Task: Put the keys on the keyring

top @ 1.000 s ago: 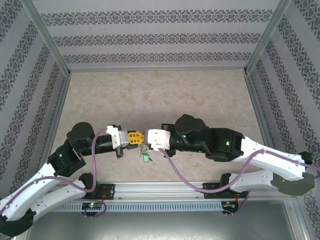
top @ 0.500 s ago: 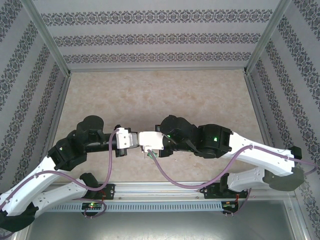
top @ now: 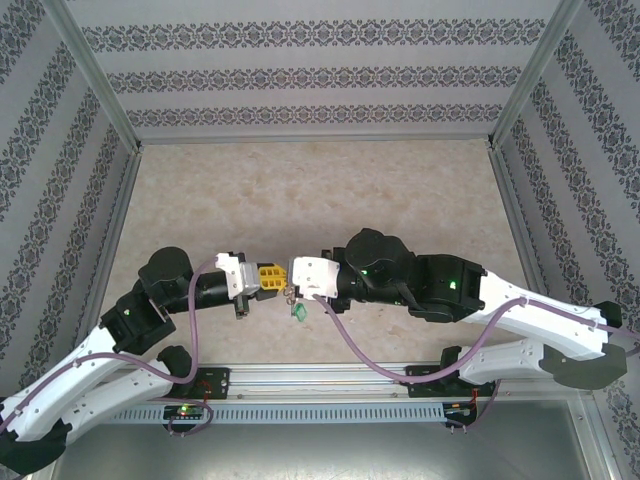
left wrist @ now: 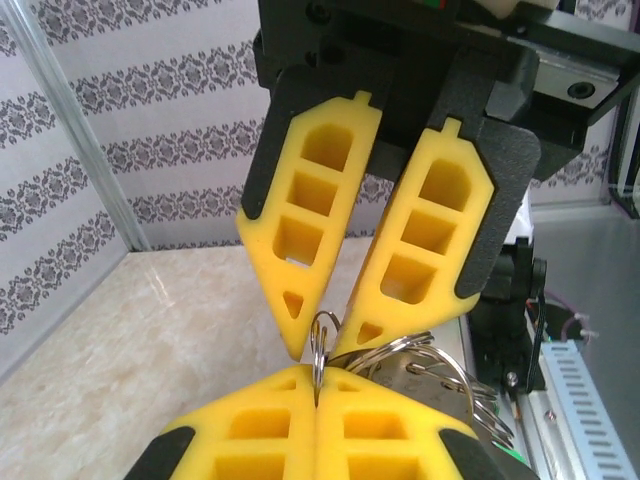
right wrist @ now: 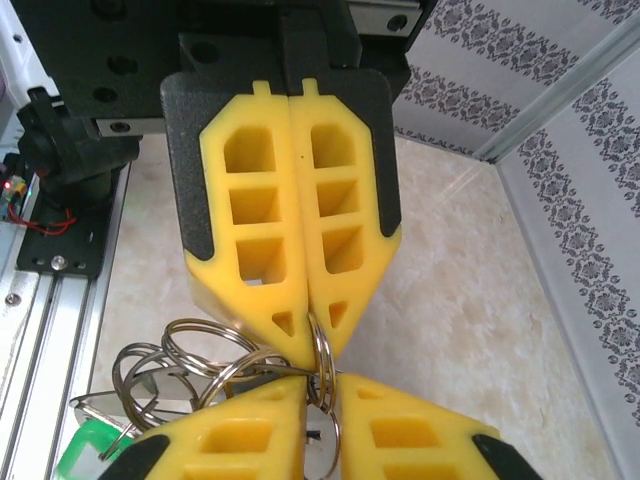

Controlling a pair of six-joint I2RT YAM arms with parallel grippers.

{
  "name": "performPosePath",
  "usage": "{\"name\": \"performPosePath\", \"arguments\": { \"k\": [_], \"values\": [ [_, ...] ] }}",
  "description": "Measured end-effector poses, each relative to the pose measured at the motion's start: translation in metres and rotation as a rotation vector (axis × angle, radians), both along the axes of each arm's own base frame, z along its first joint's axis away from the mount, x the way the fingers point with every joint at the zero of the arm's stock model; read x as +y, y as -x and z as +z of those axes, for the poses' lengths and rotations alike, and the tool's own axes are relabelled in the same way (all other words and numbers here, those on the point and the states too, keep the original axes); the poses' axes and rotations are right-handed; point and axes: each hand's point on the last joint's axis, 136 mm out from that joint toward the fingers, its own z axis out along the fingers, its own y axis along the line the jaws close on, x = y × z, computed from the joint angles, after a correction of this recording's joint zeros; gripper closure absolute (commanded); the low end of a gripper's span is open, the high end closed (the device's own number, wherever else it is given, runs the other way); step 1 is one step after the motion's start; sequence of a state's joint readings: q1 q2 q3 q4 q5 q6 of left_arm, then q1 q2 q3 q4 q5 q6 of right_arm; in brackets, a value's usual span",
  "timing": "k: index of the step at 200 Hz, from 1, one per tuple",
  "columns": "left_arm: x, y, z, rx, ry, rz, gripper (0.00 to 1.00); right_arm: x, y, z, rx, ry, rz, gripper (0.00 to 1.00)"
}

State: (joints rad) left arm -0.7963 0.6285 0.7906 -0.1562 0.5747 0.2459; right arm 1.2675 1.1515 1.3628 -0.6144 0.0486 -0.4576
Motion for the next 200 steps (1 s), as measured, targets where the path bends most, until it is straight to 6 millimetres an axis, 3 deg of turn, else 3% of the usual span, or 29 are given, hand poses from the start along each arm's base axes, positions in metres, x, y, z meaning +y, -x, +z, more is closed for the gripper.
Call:
{"name": "performPosePath", "arguments": {
  "k": [28,58,79,100,124,136,172,200],
  "values": [
    [-0.001,0.001,0.005,0.021,0.06,-0.004,1.0,-0.001,0.001,0.006,0.001,-0.037,-0.003,0.86],
    [-0.002,0.002,0.008,0.042,0.093,-0.018,1.0,-0.004,0.002,0.009,-0.003,-0.063,-0.003,1.0],
    [-0.004,0.001,0.006,0.046,0.076,-0.02,1.0,-0.005,0.003,0.009,0.003,-0.066,-0.001,1.0],
    [-0.003,-0.001,0.003,0.041,0.01,-0.004,0.84,-0.004,0.0,0.006,0.004,-0.045,-0.004,1.0],
    [0.0,-0.009,-0.002,0.02,-0.104,0.035,0.82,-0.002,-0.004,-0.001,0.007,0.015,-0.017,1.0],
    [0.002,-0.011,-0.006,0.012,-0.157,0.046,0.83,0.0,-0.007,-0.005,0.007,0.051,-0.027,1.0],
    [0.006,-0.015,-0.024,0.001,-0.283,0.055,1.0,0.0,-0.012,-0.023,0.006,0.151,-0.04,1.0],
    [0.007,-0.014,-0.027,-0.01,-0.299,0.048,1.0,0.0,-0.013,-0.025,0.004,0.175,-0.039,1.0]
  ]
}}
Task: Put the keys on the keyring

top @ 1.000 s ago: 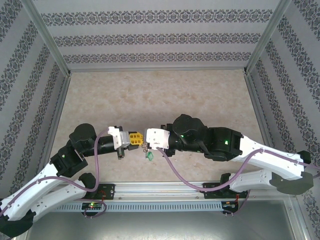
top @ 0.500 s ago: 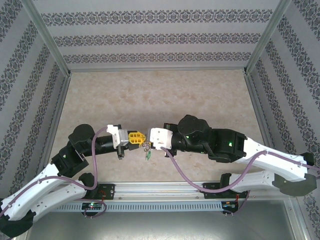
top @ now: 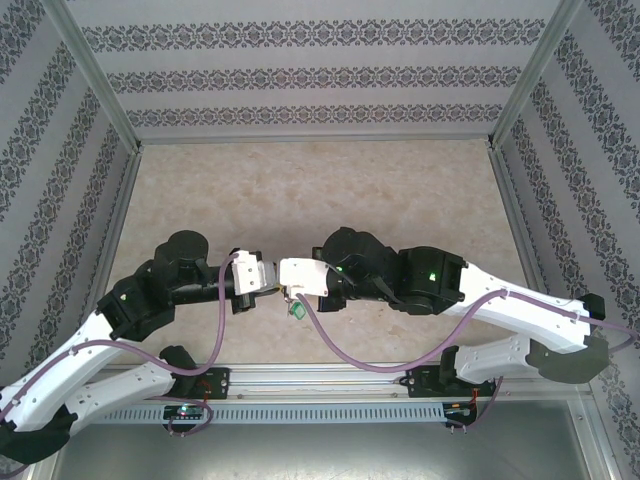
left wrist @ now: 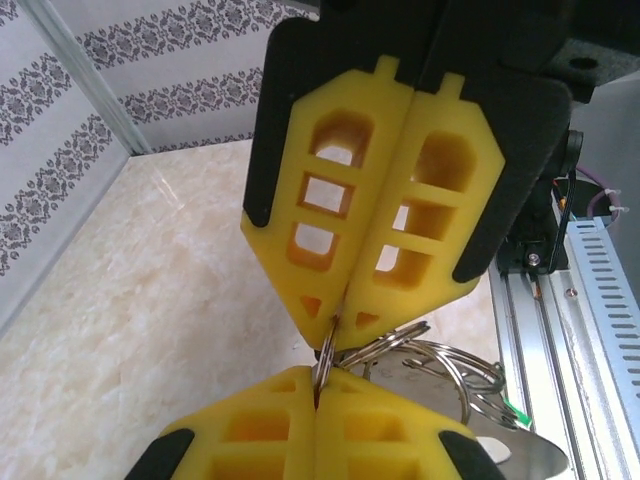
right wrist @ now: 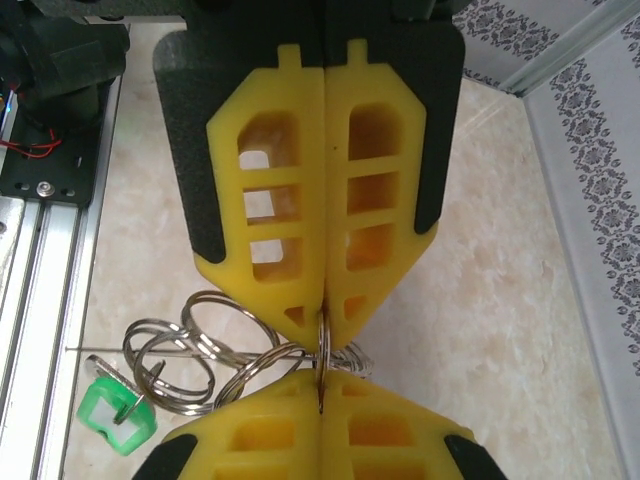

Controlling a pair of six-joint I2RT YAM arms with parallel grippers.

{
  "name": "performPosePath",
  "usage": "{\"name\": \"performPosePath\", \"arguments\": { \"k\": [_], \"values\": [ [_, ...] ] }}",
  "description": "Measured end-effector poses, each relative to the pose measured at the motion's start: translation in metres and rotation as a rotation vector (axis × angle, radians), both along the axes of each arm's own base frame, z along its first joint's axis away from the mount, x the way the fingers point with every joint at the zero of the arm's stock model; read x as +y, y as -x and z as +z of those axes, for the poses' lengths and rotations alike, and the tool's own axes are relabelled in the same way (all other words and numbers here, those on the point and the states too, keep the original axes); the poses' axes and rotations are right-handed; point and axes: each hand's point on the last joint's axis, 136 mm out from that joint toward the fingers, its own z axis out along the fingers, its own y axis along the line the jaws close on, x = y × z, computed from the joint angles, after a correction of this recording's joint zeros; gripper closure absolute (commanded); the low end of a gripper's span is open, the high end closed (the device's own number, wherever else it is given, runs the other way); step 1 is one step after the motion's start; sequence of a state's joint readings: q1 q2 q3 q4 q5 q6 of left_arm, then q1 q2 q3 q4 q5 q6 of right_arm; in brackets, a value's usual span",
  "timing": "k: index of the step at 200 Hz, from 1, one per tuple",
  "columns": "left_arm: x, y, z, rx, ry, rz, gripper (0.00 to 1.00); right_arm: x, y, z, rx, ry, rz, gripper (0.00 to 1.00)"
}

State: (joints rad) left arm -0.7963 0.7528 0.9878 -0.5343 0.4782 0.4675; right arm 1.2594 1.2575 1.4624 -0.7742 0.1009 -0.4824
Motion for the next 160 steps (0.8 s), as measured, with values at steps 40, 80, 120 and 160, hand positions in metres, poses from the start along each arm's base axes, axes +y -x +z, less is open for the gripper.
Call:
{"name": "performPosePath", "arguments": {
  "k": [40,80,120,160],
  "values": [
    [0.001,0.006,0.006,-0.008,0.089,-0.002,1.0,0.002,0.001,0.006,-0.003,-0.039,0.002,0.79],
    [-0.004,0.013,0.022,0.017,0.247,-0.028,1.0,-0.002,0.006,0.017,-0.001,-0.135,0.007,0.77],
    [-0.007,0.015,0.035,0.045,0.338,-0.046,1.0,-0.004,0.009,0.028,0.004,-0.192,0.015,0.87],
    [-0.01,0.013,0.036,0.054,0.347,-0.046,1.0,-0.005,0.012,0.031,0.021,-0.214,0.028,1.0]
  ]
}}
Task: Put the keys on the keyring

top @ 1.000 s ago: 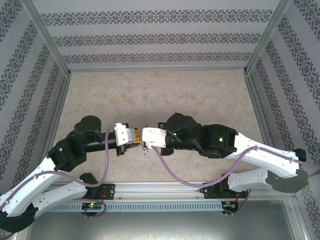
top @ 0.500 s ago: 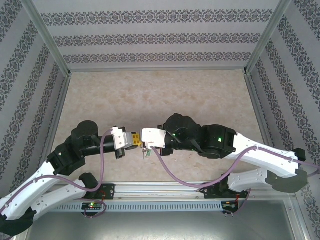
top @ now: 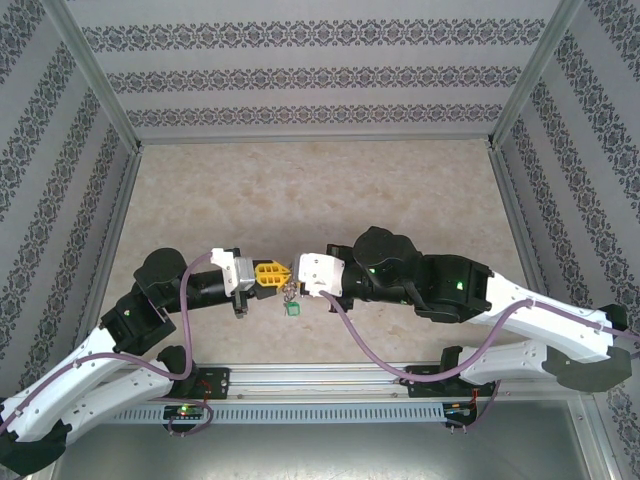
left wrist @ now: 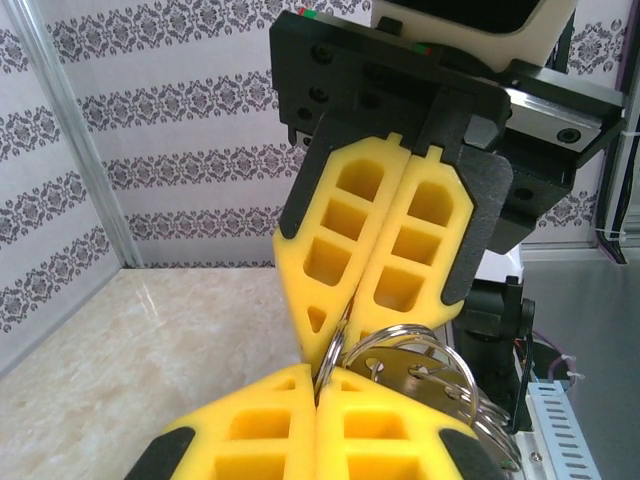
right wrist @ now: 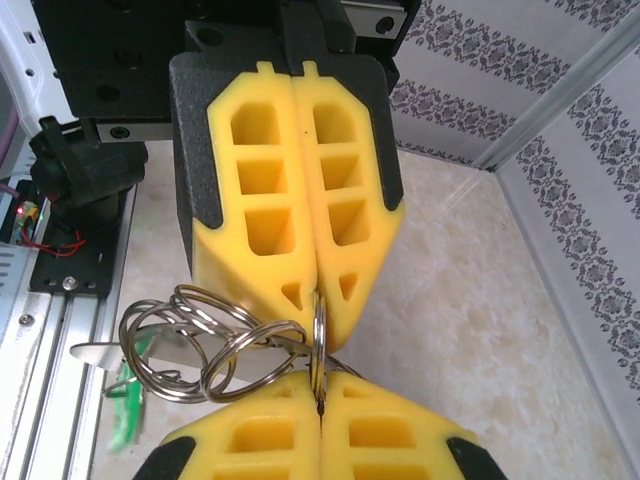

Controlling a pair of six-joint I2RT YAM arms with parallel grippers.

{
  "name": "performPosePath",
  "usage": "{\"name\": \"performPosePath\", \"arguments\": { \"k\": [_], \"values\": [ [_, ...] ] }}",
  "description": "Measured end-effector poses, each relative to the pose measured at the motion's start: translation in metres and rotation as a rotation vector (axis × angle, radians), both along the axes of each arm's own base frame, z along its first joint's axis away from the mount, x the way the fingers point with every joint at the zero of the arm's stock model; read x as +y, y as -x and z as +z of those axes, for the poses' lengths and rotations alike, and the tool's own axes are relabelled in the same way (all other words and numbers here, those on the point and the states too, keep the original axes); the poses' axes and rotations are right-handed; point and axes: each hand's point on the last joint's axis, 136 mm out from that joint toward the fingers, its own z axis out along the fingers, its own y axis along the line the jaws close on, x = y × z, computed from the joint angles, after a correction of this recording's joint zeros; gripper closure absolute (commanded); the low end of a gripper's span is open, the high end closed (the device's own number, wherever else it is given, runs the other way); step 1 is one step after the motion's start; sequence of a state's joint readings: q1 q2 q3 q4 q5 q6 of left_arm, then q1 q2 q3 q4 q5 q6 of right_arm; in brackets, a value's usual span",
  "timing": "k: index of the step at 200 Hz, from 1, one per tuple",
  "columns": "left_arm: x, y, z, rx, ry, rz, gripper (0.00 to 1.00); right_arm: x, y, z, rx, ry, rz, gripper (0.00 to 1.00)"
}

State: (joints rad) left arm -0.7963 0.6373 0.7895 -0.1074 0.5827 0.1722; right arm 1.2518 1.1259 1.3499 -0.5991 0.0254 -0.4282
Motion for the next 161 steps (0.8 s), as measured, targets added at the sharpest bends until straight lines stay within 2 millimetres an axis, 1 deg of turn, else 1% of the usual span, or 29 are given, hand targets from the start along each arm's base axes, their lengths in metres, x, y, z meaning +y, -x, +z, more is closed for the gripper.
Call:
{"name": "performPosePath", "arguments": {
  "k": [5,17,29,67,87,101,107,119,161],
  "values": [
    [0.0,0.0,-0.001,0.0,-0.009,0.0,1.0,0.0,0.0,-0.001,0.0,0.004,0.001,1.0],
    [-0.001,-0.002,-0.005,0.001,-0.045,0.005,0.9,-0.001,-0.001,-0.004,-0.001,0.019,-0.004,1.0],
    [0.0,-0.004,-0.007,-0.006,-0.086,0.012,0.84,-0.001,-0.003,-0.008,-0.006,0.039,-0.01,1.0],
    [0.004,-0.012,-0.023,-0.02,-0.276,0.039,0.81,0.002,-0.012,-0.025,-0.025,0.149,-0.034,1.0],
    [0.006,-0.015,-0.033,-0.03,-0.353,0.039,0.81,0.003,-0.016,-0.034,-0.029,0.212,-0.039,1.0],
    [0.009,-0.014,-0.038,-0.038,-0.387,0.039,0.82,0.001,-0.017,-0.038,-0.034,0.244,-0.038,1.0],
    [0.01,-0.014,-0.039,-0.042,-0.394,0.035,0.86,0.0,-0.016,-0.039,-0.034,0.254,-0.037,1.0],
    [0.01,-0.013,-0.04,-0.051,-0.401,0.032,1.0,0.0,-0.016,-0.04,-0.035,0.266,-0.035,1.0],
    [0.012,-0.012,-0.04,-0.068,-0.396,0.037,1.0,0.0,-0.015,-0.041,-0.029,0.279,-0.027,1.0]
  ]
}}
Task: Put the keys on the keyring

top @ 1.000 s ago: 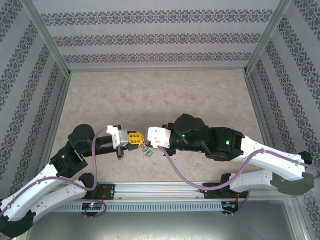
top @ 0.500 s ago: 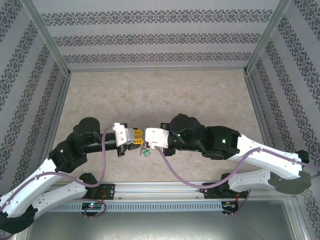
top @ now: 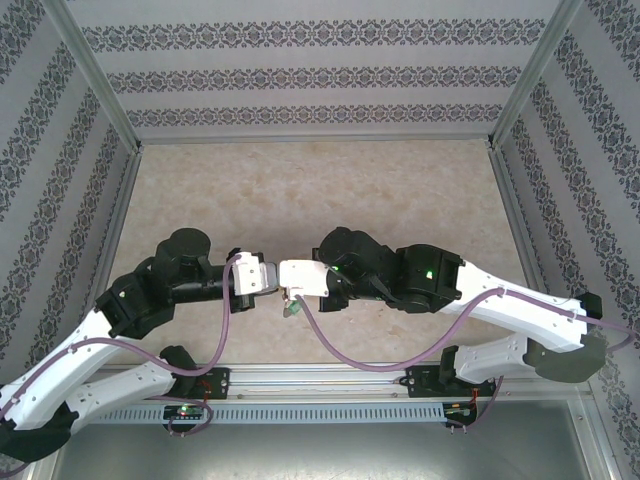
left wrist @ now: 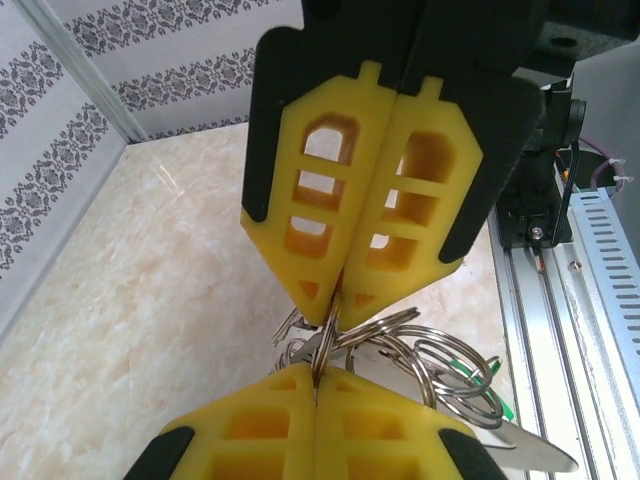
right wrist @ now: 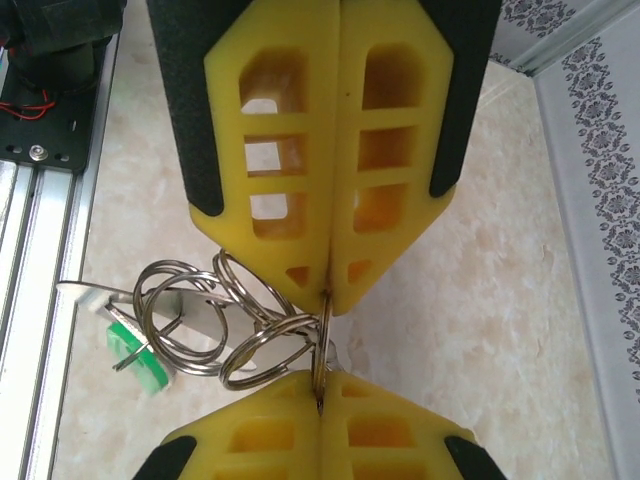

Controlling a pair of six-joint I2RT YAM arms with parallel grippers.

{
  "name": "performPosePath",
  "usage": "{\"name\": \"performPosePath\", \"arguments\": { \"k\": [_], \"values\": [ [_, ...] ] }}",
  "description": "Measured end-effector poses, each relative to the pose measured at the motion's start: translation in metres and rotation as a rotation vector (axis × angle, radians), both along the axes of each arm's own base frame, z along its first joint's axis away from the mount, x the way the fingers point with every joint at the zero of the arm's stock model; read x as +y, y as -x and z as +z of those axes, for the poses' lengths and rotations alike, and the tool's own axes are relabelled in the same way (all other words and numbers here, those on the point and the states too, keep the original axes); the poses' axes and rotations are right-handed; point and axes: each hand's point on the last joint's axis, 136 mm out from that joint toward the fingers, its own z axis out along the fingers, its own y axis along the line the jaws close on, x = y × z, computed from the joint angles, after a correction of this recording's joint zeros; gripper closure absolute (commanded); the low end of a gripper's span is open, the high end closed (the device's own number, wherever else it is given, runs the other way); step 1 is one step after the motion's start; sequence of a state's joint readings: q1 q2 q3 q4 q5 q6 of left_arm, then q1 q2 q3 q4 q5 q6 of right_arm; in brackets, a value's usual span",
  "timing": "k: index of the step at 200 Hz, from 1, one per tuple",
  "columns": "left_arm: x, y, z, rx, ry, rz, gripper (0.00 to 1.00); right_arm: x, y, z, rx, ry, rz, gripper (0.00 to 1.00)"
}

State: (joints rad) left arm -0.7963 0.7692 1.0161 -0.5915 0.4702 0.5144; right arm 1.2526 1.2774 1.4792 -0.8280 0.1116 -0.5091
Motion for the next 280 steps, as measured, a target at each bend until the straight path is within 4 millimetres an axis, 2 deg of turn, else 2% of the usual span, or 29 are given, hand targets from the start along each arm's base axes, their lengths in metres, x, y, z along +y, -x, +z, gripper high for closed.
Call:
{"name": "performPosePath", "arguments": {
  "k": [29,41,66,74,96,109,122,144,154,165,179,213,230,251,280],
  "values": [
    [0.0,0.002,0.0,0.004,0.031,0.002,1.0,0.001,0.001,0.0,0.005,-0.003,0.006,1.0],
    [0.0,0.002,0.0,0.006,0.038,0.004,1.0,0.001,0.002,0.0,0.007,-0.005,0.008,0.93],
    [-0.001,0.001,0.001,0.012,0.046,0.009,1.0,0.001,0.002,0.001,0.007,-0.007,0.009,0.85],
    [-0.005,-0.002,0.006,0.022,0.125,0.022,1.0,0.001,0.003,0.001,0.009,-0.05,0.006,0.84],
    [-0.012,0.003,-0.004,0.096,0.226,0.007,1.0,-0.008,0.007,0.004,0.012,-0.123,-0.001,0.8],
    [-0.015,0.003,0.003,0.112,0.28,0.003,1.0,-0.006,0.007,0.014,0.003,-0.175,-0.002,0.8],
    [-0.018,0.003,0.01,0.126,0.324,-0.003,1.0,-0.004,0.006,0.023,-0.002,-0.221,-0.004,0.86],
    [-0.017,0.005,0.022,0.128,0.371,-0.008,1.0,-0.003,0.007,0.034,-0.007,-0.276,-0.002,0.89],
    [-0.017,0.005,0.025,0.127,0.383,-0.008,1.0,-0.003,0.007,0.037,-0.01,-0.29,-0.001,0.88],
    [-0.017,0.005,0.028,0.126,0.393,-0.009,1.0,-0.003,0.007,0.04,-0.011,-0.301,-0.002,0.81],
    [-0.017,0.005,0.029,0.127,0.396,-0.012,1.0,-0.002,0.007,0.041,-0.013,-0.306,-0.004,0.75],
    [-0.017,0.007,0.029,0.123,0.396,-0.018,1.0,-0.006,0.006,0.039,-0.016,-0.312,-0.012,0.75],
    [-0.016,0.008,0.03,0.118,0.4,-0.018,1.0,-0.008,0.005,0.038,-0.014,-0.314,-0.019,0.76],
    [-0.014,0.009,0.032,0.114,0.404,-0.019,1.0,-0.009,0.004,0.035,-0.004,-0.314,-0.027,0.83],
    [-0.014,0.009,0.033,0.111,0.407,-0.019,1.0,-0.009,0.005,0.034,-0.001,-0.315,-0.025,0.83]
  ]
}}
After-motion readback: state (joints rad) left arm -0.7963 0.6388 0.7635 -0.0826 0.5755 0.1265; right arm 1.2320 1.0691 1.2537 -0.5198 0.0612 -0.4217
